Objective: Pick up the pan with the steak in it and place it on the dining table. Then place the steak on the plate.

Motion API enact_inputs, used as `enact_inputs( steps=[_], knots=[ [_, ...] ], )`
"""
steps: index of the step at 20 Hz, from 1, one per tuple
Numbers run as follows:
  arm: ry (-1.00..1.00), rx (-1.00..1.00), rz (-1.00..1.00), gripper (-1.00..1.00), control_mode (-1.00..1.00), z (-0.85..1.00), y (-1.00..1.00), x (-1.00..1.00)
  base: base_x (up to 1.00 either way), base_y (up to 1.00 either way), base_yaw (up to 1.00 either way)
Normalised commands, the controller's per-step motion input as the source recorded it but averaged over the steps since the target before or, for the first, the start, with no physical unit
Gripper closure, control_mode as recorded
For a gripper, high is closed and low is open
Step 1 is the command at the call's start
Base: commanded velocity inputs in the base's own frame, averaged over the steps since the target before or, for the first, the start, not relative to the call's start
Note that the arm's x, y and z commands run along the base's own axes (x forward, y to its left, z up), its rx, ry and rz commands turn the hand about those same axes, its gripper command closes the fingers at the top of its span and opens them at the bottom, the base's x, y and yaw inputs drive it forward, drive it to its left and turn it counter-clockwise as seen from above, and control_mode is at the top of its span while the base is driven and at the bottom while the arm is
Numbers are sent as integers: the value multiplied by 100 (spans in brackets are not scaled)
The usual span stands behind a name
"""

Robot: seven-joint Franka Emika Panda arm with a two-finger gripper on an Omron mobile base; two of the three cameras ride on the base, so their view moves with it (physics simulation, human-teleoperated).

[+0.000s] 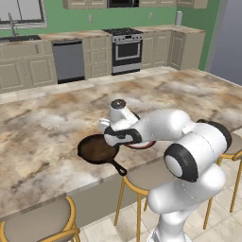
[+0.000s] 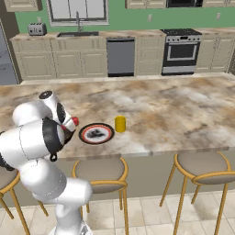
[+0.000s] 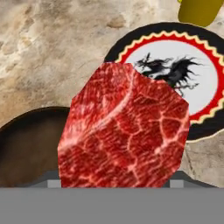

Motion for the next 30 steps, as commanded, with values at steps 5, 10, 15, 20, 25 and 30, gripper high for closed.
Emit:
enact_inputs(
  steps=[5,10,15,20,25,30],
  knots=[
    [-1,10,-4,100,-100,8,-100,3,0,0,0],
    [0,11,-1,100,-100,1,-93,16,0,0,0],
    [1,4,1,100,-100,0,-39,12,0,0,0],
    [5,0,0,100,-100,-10,0,11,0,0,0],
    [9,0,-3,100,-100,-21,8,34,0,0,0],
    [6,0,-4,100,-100,-11,8,33,0,0,0]
  ],
)
